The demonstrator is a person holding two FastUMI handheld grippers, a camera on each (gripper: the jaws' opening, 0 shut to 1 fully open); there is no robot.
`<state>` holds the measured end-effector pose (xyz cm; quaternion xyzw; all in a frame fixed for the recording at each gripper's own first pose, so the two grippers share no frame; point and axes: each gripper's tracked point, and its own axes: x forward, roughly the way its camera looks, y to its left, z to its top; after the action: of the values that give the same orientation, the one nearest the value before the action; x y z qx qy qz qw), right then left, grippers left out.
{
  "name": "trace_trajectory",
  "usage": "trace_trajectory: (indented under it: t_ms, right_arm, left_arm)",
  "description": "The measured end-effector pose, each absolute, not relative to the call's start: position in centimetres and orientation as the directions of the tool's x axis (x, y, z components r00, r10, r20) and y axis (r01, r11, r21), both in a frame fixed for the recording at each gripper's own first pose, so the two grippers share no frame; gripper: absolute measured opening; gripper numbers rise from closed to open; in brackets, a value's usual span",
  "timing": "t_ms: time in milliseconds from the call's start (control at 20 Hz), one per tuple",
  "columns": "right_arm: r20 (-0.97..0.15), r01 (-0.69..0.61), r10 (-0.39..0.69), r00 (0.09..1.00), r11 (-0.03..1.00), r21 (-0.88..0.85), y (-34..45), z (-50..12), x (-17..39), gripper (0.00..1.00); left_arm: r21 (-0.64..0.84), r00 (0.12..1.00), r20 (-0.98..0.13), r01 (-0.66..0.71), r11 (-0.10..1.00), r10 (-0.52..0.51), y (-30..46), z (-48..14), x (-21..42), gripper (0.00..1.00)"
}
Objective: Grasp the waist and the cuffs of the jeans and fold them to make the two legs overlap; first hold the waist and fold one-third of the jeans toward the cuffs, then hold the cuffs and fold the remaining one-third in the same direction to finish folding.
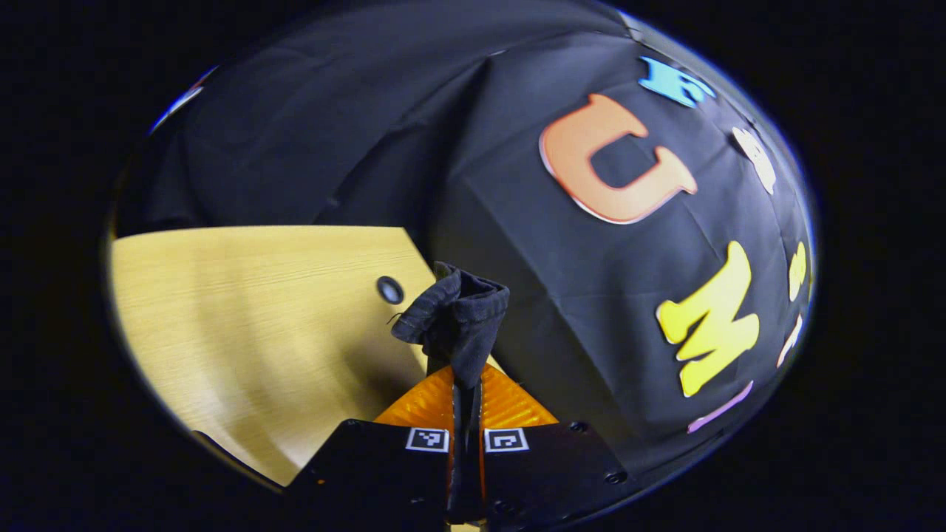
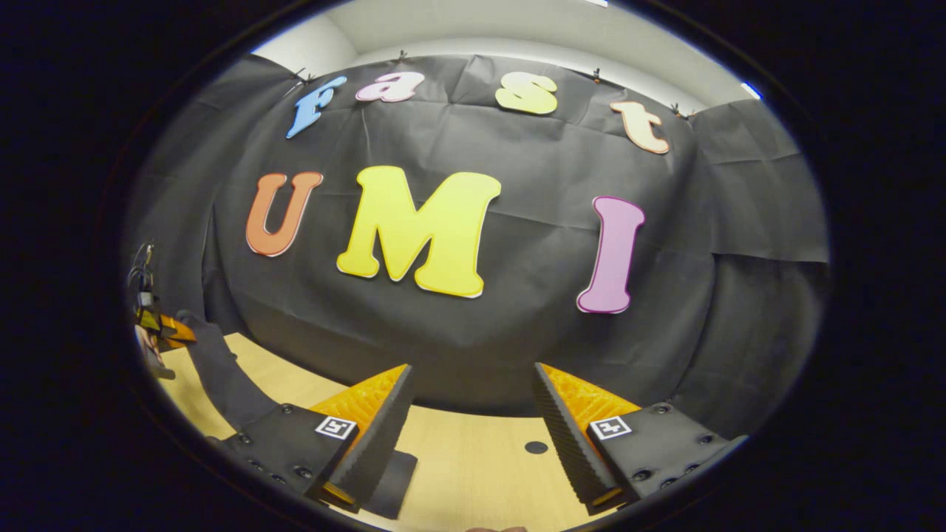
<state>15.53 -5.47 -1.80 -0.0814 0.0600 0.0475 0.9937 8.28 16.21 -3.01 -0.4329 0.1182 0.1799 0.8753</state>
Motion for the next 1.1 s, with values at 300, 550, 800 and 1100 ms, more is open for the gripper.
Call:
trace_trajectory:
  t_ms: [300, 550, 800, 1100]
  right_arm:
    - [-0.132, -0.086, 0.067, 0.989, 0.985, -0.149, -7.7, -2.1, 14.9, 0.99]
    - [-0.131, -0.066, 0.046, 0.99, 0.986, -0.155, -9.9, -2.3, 14.2, 0.98]
    - [-0.139, -0.037, 0.015, 0.99, 0.987, -0.157, -12.7, -2.7, 13.7, 0.99]
    - [-0.154, -0.003, -0.018, 0.988, 0.992, -0.129, -15.2, -3.7, 13.1, 0.99]
  left_arm:
    - [-0.589, 0.954, -0.275, -0.267, 0.763, 0.122, 6.5, 1.5, 11.6, 0.04]
    - [-0.314, 0.965, -0.261, -0.074, 0.947, -0.011, -2.7, 1.4, 12.9, 0.03]
    - [-0.098, 0.938, -0.314, 0.122, 0.988, -0.147, -11.6, -1.5, 13.0, 0.04]
    - [0.135, 0.852, -0.469, 0.328, 0.935, -0.232, -17.0, -8.1, 10.7, 0.04]
